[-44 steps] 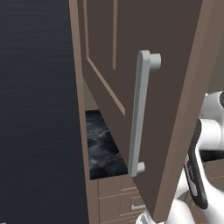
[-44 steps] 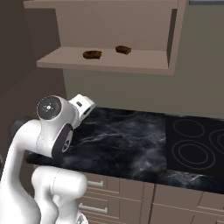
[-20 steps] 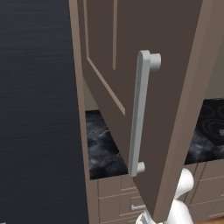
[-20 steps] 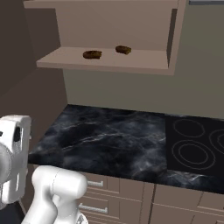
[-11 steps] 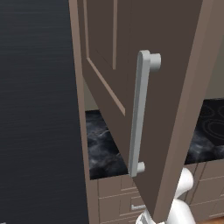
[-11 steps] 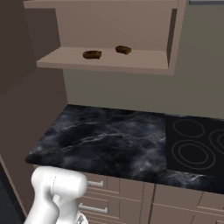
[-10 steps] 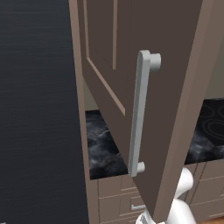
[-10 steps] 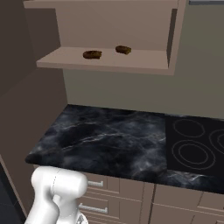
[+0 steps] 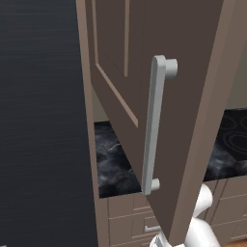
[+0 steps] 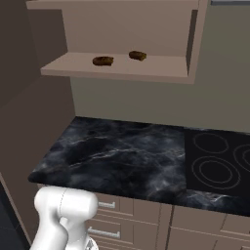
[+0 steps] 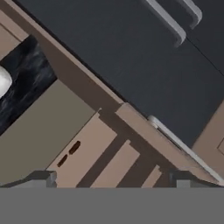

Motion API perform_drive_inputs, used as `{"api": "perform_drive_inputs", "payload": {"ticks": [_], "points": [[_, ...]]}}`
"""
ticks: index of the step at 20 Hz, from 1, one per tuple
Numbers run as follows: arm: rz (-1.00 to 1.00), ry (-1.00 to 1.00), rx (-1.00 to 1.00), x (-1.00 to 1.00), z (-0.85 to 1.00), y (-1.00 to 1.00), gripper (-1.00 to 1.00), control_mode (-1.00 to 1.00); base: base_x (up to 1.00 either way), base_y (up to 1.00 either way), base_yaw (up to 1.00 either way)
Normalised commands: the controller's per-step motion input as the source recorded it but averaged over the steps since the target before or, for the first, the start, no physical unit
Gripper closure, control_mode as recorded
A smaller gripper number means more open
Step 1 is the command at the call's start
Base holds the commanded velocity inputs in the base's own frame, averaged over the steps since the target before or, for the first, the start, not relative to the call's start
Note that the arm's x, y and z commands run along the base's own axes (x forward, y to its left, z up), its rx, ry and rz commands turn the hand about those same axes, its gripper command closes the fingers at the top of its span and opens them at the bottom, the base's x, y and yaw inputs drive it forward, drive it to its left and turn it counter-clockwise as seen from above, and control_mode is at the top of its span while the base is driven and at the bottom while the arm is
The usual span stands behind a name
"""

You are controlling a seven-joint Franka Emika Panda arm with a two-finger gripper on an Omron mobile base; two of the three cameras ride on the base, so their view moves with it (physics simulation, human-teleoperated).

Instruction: Pick the sweet potato, sweet potato from the counter and place them in the cabinet. Then close the cabinet.

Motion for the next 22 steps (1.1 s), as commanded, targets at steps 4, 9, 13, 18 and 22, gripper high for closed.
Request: {"api": "perform_drive_inputs", "payload": {"ticks": [4,9,13,18,22], "points": [[0.05,-0.20,-0.09,-0.34,0.00,0.57,-1.00,-1.00,0.00,0.00,0.00],[0.00,-0.14,-0.08,-0.13,0.00,0.52,-1.00,-1.00,0.00,0.00,0.00],[-0.03,-0.30,-0.05,-0.10,0.00,0.30,-1.00,-1.00,0.00,0.00,0.00],[-0.11,-0.38,-0.10,0.05,-0.01,0.10,-1.00,-1.00,0.00,0.00,0.00],[-0.15,-0.21,-0.03,0.49,-0.21,-0.04,-1.00,-1.00,0.00,0.00,0.00]]}}
